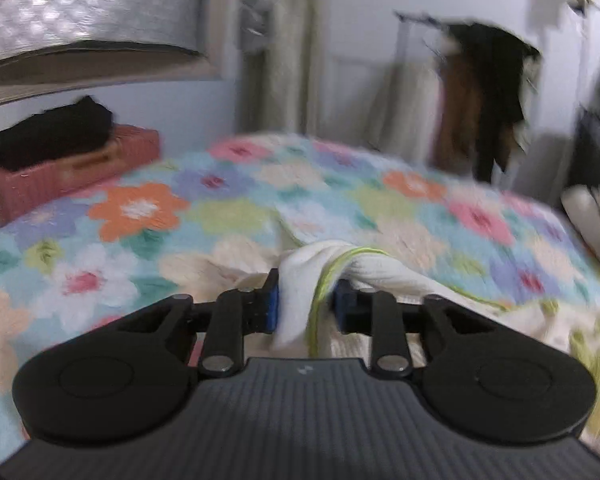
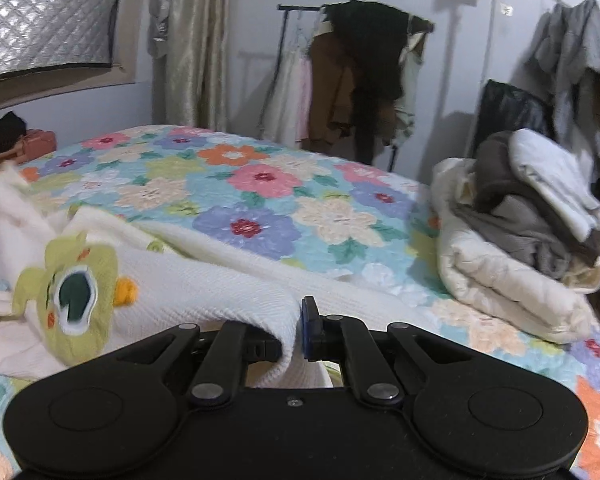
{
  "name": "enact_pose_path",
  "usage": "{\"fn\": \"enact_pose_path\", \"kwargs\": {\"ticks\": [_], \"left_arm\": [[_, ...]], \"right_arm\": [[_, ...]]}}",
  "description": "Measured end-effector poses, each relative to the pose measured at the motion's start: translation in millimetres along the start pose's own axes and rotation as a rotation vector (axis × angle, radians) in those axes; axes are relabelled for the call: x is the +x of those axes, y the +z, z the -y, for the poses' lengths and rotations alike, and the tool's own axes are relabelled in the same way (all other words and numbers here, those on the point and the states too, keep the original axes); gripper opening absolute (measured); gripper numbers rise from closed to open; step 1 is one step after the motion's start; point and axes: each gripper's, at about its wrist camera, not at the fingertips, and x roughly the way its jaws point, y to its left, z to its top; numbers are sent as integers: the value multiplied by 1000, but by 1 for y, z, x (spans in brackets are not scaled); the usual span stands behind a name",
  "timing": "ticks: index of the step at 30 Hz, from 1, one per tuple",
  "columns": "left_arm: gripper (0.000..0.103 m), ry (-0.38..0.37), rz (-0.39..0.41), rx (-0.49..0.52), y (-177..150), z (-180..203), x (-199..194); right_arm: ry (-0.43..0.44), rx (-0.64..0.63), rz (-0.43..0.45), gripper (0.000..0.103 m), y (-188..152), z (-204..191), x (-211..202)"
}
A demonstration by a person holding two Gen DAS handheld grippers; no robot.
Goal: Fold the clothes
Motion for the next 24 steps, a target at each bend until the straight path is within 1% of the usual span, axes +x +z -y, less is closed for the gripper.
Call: {"fn": "enact_pose_path", "kwargs": {"ticks": [1,2,4,6,9,12,14,15,16,17,19,21,24], "left_arm": [[65,40,-1,-39,1,-4,2],[86,67,-20,-57,-1,-7,7],[88,87,-87,-47,-10,-9,17],[88,79,-182,-17,-15,-6,21],[88,-9,-258,21,-18,3,5],[89,-58,-297,106,-26,16,-18],[93,-89,-329,166,-36,28,-32],[93,-109,-348,196,-41,35,-38],[93,-129,-366,227,-45,41,-43],[93,-142,-378,251,-50,49,-48],[93,-187,-380,292,-63,71,-54],[93,-241,-389,350,-74,95,-58],[93,-299,-335,466,-93,129,-68]], "right_arm": [[13,-5,-18,8,-3,-1,6],[15,-7,-51,9,-6,-1,13],[10,-3,-112,11,-14,-3,26],[11,17,-151,11,-21,-1,37],[15,49,-152,14,-21,4,38],[9,64,-132,20,-16,8,32],[3,66,-120,32,-13,11,29],[0,67,-118,35,-12,12,28],[4,73,-121,43,-11,14,28],[10,82,-132,52,-12,16,28],[28,100,-182,62,-15,20,30],[15,130,-210,63,-20,24,24],[30,191,-251,67,-20,33,8]]}}
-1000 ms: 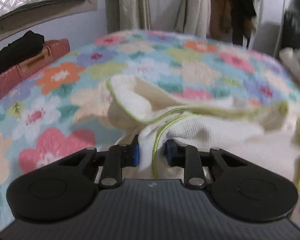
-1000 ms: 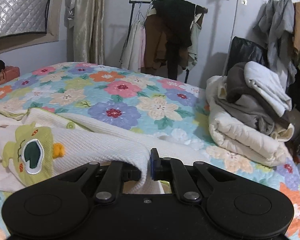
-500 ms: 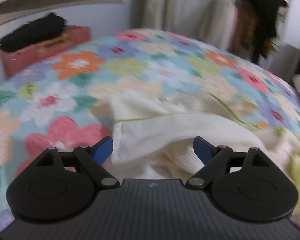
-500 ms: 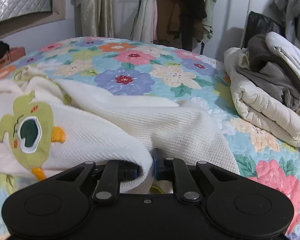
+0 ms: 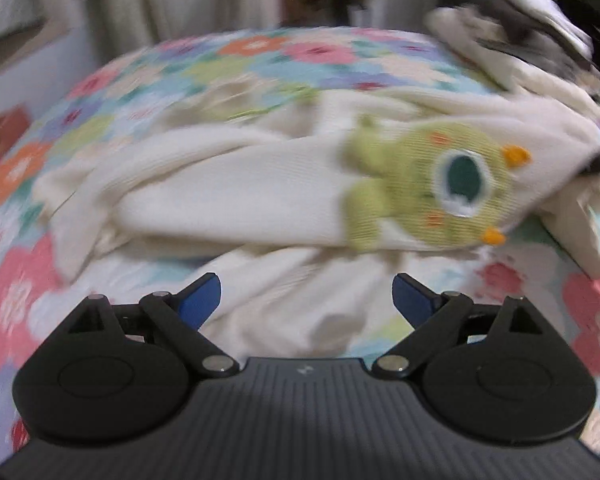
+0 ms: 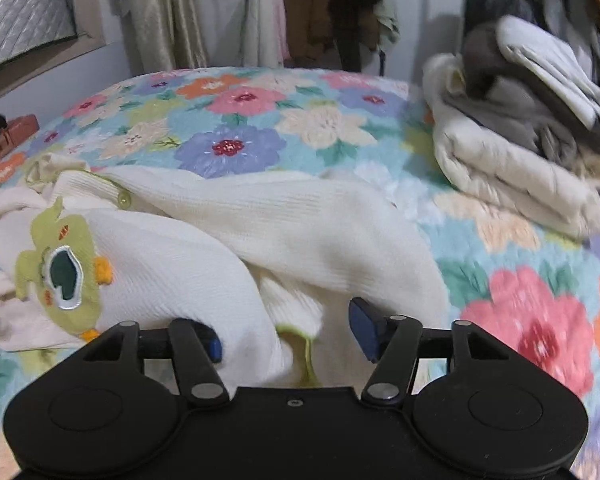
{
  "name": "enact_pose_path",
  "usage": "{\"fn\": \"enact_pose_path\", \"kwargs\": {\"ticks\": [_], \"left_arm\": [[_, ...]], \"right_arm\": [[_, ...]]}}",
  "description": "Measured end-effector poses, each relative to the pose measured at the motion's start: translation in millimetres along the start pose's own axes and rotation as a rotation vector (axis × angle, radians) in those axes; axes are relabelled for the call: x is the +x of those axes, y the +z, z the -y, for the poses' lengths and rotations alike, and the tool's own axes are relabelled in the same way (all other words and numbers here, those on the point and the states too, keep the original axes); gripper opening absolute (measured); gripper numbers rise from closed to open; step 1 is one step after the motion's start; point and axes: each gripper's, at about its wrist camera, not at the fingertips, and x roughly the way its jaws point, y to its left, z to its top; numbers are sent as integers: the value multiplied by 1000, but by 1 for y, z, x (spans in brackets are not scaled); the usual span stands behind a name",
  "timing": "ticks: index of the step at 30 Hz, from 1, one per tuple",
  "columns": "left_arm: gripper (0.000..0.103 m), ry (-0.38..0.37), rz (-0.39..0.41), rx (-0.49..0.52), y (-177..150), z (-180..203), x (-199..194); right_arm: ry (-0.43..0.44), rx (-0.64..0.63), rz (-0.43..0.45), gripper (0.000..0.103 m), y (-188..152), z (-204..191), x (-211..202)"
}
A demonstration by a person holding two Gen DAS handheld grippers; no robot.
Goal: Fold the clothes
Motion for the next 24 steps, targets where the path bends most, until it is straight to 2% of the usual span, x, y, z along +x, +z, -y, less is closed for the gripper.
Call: {"fn": "enact_pose_path", "kwargs": {"ticks": [4,6,8,12,13,14,15,16,18,19,21,24], "left_arm": [[93,23,28,191,-9,33,7],[95,33,2,241,-14,41,13],[101,56,-30,276,-19,47,21],[103,57,-54,219,-19,42,33],[103,47,-54,177,-18,38,35],[97,33,-54,124,-17,32,37],[79,24,-51,81,-16,27,38],[67,16,-47,40,-15,22,38],[31,10,-43,15,-12,19,34],[22,-13,-49,-4,-11,17,31],[13,-104,-67,-120,-10,7,21],[11,-274,-98,-288,-24,3,5]], "right_arm": [[4,26,-58,68,-4,5,-32],[11,25,-47,69,-10,9,-53],[25,44,-43,75,-19,15,-70],[90,94,-98,76,-40,25,-79],[95,111,-116,76,-46,27,-78],[95,125,-135,76,-51,28,-77],[94,139,-152,76,-57,29,-75],[90,149,-160,76,-61,31,-75],[83,171,-174,76,-69,34,-75],[85,183,-166,76,-69,36,-76],[90,209,-149,76,-69,41,-77],[158,265,-127,76,-65,45,-75]]}}
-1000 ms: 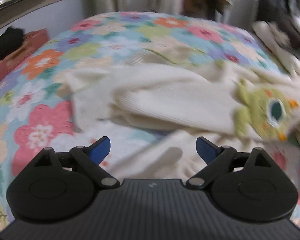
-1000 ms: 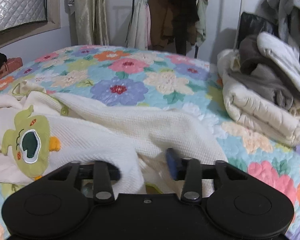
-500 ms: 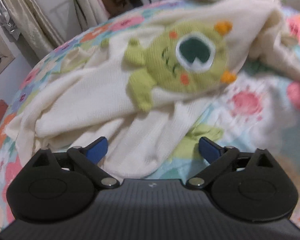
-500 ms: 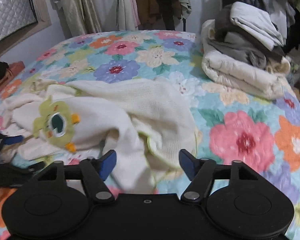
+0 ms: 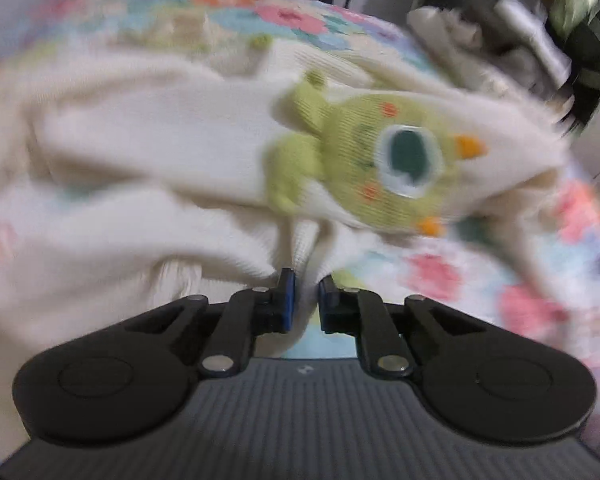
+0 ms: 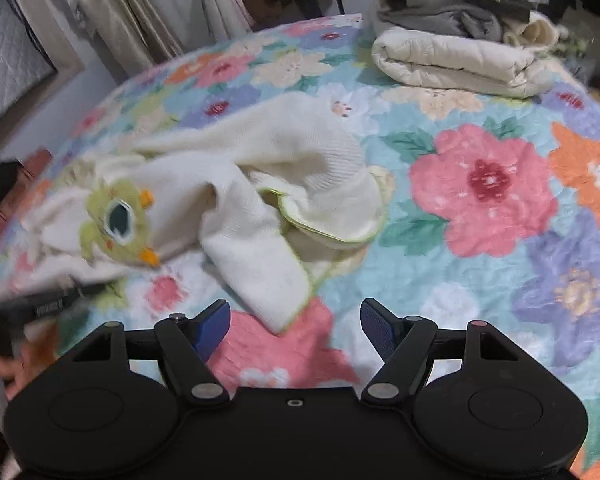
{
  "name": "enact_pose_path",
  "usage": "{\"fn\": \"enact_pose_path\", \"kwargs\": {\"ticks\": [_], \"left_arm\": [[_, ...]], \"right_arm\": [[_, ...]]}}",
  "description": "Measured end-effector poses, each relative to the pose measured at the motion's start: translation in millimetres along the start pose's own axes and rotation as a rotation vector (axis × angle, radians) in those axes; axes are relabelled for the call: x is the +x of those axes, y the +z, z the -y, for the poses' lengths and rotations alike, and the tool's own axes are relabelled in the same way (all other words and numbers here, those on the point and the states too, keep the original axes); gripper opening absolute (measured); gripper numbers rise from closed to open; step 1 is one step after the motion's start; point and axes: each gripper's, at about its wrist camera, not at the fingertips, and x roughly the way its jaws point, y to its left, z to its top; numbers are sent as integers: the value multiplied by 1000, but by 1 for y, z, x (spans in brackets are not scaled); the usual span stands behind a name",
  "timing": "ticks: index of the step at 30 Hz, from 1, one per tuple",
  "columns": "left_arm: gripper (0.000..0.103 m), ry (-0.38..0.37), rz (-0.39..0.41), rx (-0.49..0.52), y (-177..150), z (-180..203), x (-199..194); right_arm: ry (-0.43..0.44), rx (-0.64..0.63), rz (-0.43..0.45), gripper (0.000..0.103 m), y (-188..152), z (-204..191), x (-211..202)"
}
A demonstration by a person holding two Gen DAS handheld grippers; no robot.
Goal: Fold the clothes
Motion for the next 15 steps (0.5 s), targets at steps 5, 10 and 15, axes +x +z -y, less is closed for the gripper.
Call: {"fn": "enact_pose_path", "kwargs": {"ticks": [5,10,15], "left_arm": [[11,-234,-22,-111,-38,22,-15],[11,-365,-47,-11,-55,58,-20],[11,-526,-92,-95,-72,69,-24]], "right_arm": [[152,21,-46,76,1,-12,15],[247,-3,-80,76,-3,-32,28],[357,46,-134,77,-7,-33,41]]}}
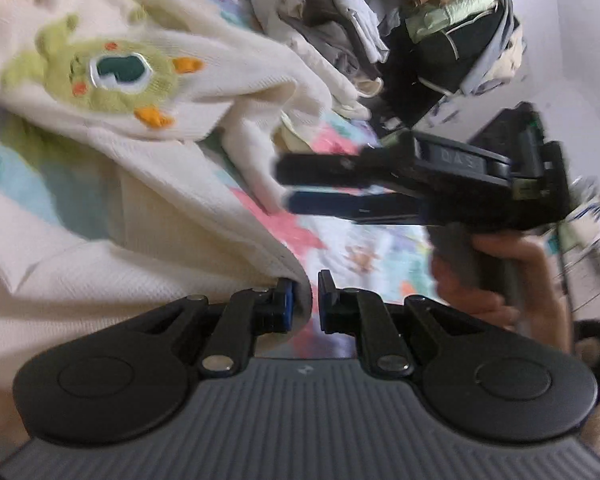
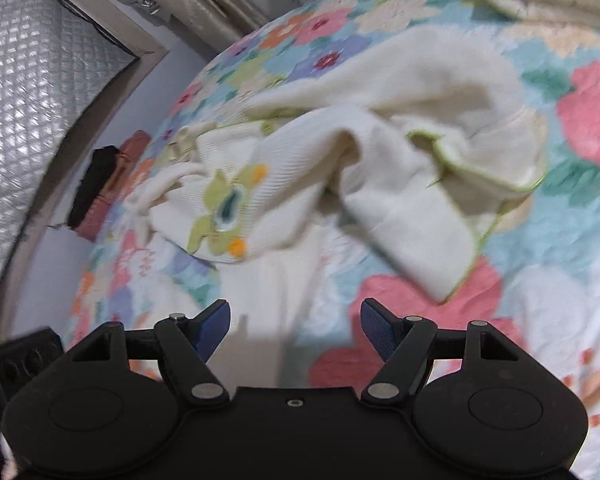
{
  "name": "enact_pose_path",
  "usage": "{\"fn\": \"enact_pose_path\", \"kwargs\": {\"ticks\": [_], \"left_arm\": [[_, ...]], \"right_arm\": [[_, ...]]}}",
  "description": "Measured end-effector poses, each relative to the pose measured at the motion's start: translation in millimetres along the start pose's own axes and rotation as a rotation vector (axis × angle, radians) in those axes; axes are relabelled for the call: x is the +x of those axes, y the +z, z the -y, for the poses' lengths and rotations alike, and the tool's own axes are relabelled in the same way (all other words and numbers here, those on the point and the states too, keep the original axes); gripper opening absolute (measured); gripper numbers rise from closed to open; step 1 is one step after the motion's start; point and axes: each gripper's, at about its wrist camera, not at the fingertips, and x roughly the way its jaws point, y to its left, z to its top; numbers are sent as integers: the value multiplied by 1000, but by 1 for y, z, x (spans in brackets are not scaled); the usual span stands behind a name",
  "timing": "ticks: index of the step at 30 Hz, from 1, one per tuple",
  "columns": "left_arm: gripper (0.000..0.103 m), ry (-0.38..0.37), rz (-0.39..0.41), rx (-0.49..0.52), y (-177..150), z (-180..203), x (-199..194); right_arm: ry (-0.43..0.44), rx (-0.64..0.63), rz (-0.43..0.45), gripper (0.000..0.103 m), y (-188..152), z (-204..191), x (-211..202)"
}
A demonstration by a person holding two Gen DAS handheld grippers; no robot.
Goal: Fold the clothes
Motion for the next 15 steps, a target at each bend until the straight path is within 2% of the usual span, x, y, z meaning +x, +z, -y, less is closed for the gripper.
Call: {"fn": "enact_pose_path", "kwargs": {"ticks": [4,8,10,13,15], "left_arm": [[11,-45,-11,-107,-15,-13,1],[11,-69,17,1,-10,7,-8],[11,-96,31,17,-10,15,-17],[11,-84,75,17,-17,19,-30],[11,-87,77,-7,-19,14,-35]], "right_arm": [[2,-55,-60,77,-2,-8,13],[-22,-109,-107,77,-7,-16,32],[-22,-120,-116,77,-8,-15,39],[-6,-196,-113,77,-7,-19,46],[44,-217,-101,51,-7,-22,46]]}}
